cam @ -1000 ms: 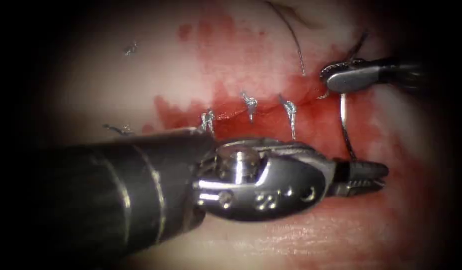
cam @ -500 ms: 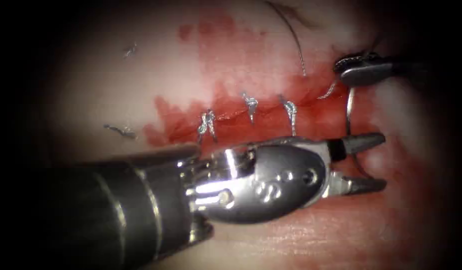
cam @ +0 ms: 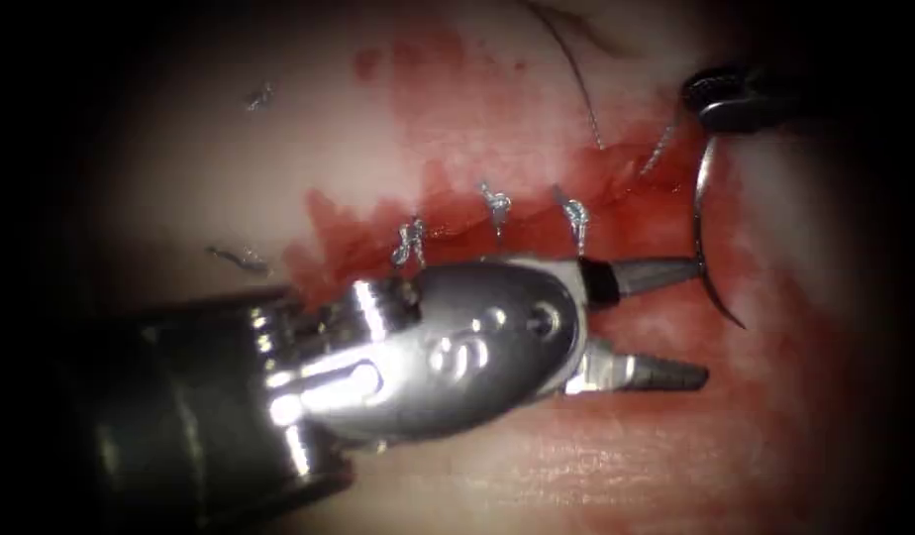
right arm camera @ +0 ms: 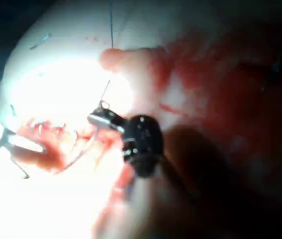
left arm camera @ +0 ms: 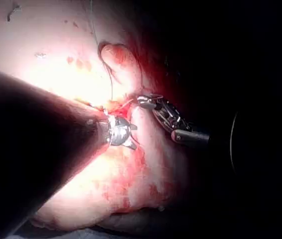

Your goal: Wound Closure

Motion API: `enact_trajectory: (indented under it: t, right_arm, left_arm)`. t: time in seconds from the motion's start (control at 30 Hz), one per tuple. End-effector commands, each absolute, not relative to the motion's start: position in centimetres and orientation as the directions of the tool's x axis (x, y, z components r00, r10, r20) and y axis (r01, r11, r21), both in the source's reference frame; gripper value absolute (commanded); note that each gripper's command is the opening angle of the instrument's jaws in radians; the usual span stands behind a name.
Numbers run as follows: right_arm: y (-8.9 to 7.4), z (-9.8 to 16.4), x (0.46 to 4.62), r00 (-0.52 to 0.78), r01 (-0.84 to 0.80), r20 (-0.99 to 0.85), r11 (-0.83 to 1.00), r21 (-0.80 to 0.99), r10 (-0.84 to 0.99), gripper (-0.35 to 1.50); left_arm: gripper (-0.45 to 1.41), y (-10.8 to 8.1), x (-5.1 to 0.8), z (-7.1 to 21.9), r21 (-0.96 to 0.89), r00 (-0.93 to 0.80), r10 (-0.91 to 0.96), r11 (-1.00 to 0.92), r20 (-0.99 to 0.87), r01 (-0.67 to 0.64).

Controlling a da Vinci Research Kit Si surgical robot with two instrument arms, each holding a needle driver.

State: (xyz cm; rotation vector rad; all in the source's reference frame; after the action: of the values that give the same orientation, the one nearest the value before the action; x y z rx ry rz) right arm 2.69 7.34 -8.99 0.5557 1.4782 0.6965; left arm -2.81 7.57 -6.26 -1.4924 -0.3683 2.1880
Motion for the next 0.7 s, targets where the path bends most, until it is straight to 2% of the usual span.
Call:
enact_trajectory:
  t: [0.03, 0.07, 0.1, 0.23, 0.33, 0.53, 0.7]
  right_arm:
    - [7.32, -8.96, 2.77, -0.032, -0.075, -0.72, 0.716, 0.694, 0.694, -0.35]
    - [7.32, -8.97, 2.77, -0.029, -0.073, -0.735, 0.732, 0.677, 0.677, -0.35]
    - [7.31, -8.97, 2.76, -0.026, -0.072, -0.747, 0.744, 0.664, 0.664, -0.35]
    - [7.33, -9.0, 2.74, -0.015, -0.067, -0.801, 0.799, 0.598, 0.599, -0.35]
    - [7.33, -9.01, 2.74, -0.019, -0.06, -0.838, 0.836, 0.546, 0.546, -0.35]
    - [7.36, -9.05, 2.75, -0.037, -0.06, -0.88, 0.878, 0.474, 0.473, -0.35]
    - [7.39, -9.09, 2.83, -0.031, -0.067, -0.914, 0.912, 0.405, 0.404, -0.35]
  left_arm:
    - [0.38, 7.69, -2.84, -6.22, -0.526, -0.281, 0.585, -0.809, -0.761, -0.261]
    - [0.08, 7.74, -2.8, -6.21, -0.585, -0.257, 0.646, -0.761, -0.718, -0.281]
    - [-0.05, 7.78, -2.77, -6.2, -0.611, -0.245, 0.674, -0.737, -0.697, -0.288]
    - [-0.32, 7.91, -2.69, -6.13, -0.652, -0.22, 0.734, -0.675, -0.642, -0.346]
    - [-0.35, 7.99, -2.67, -5.97, -0.645, -0.257, 0.754, -0.653, -0.604, -0.398]
    - [-0.35, 7.94, -2.7, -5.49, -0.603, -0.379, 0.736, -0.677, -0.56, -0.422]
    - [-0.35, 7.97, -2.69, -5.22, -0.584, -0.395, 0.726, -0.687, -0.563, -0.432]
